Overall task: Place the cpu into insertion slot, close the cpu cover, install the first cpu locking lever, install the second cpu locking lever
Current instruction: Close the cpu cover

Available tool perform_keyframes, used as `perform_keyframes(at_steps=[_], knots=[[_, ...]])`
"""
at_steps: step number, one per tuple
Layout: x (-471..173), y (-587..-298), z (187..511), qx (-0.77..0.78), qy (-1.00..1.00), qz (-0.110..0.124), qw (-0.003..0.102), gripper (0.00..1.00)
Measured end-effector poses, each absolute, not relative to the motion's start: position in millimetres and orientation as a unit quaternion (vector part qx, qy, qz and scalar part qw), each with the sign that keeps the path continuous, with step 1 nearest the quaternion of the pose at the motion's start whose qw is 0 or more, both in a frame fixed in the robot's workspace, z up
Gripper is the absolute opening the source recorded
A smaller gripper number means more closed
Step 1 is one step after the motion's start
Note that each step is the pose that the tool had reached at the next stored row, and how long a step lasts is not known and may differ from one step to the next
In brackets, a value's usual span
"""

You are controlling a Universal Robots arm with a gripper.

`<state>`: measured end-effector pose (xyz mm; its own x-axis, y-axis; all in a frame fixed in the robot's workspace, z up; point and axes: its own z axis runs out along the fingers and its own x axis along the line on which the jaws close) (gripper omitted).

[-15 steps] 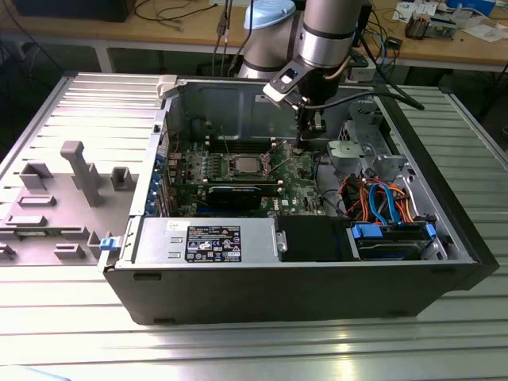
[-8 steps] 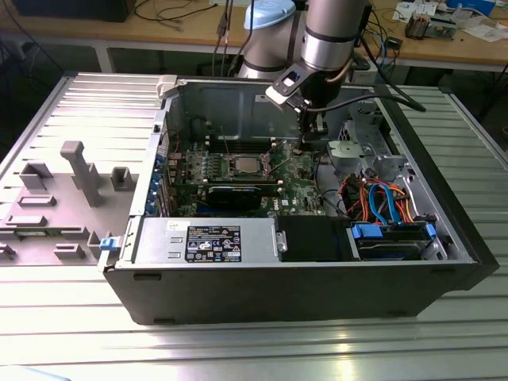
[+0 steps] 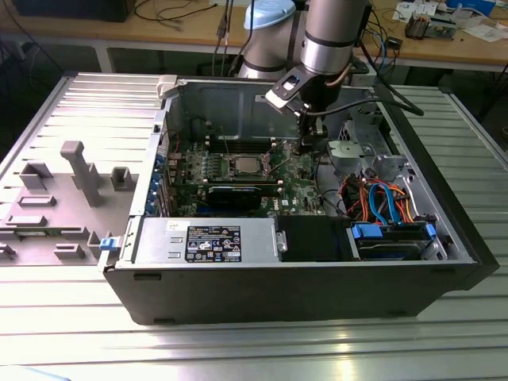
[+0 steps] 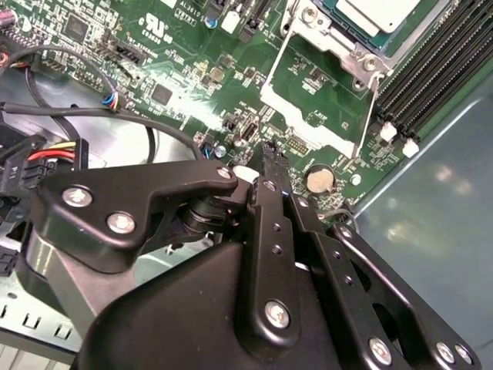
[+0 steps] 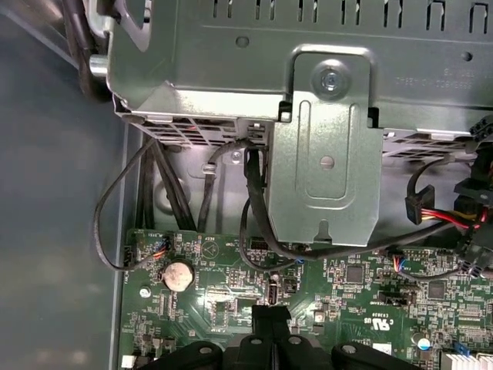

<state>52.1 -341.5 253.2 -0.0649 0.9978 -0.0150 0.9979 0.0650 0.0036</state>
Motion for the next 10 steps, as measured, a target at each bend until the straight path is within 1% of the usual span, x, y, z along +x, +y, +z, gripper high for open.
perform_keyframes(at_steps=[10], knots=[[42.4, -341.3, 249.5, 0.684, 0.73, -0.002, 0.005, 0.11]])
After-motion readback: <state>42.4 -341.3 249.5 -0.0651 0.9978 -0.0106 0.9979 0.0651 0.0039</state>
